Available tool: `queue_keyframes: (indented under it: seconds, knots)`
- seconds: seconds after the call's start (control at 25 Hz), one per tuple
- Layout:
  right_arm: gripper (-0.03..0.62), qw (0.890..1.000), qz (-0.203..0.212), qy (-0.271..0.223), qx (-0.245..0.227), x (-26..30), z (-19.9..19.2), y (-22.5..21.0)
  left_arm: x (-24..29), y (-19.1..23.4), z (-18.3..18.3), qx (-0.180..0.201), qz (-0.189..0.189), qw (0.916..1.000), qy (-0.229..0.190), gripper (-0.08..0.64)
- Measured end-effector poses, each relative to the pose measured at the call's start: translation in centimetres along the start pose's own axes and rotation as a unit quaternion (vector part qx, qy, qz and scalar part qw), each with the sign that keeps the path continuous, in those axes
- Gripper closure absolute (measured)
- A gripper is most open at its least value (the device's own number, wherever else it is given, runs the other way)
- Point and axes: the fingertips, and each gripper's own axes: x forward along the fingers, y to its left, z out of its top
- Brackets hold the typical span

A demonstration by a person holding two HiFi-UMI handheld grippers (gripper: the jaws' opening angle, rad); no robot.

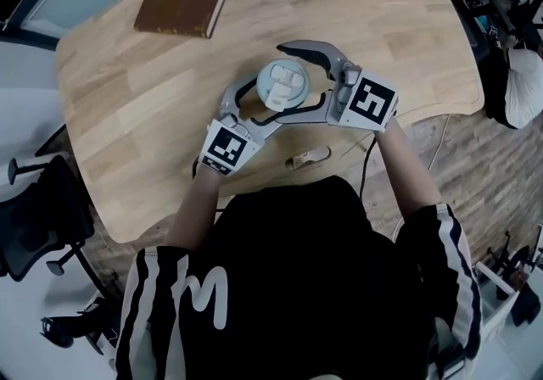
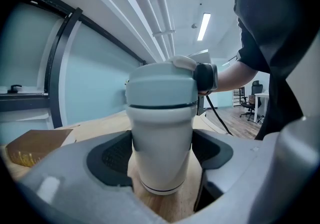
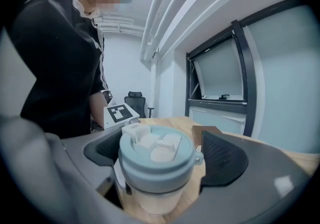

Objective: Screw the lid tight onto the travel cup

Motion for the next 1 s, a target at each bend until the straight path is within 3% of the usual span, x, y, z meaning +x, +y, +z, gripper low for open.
queue_keyframes:
  seconds: [0.52,1.0]
  knots:
    - [0.101,0.999,-0.037,-0.003,-0.009,-0.33,-0.01,0.03,-0.03,-0.11,-0.17,-0.005,0.019,0.9998,0.007,0.181]
    - [0.101,0.988,-0.155,0.008,0.01,-0.3,-0.04,-0.73,-0.15,-0.03,-0.15,-0.007,0.027,0.9996,0.005,0.183]
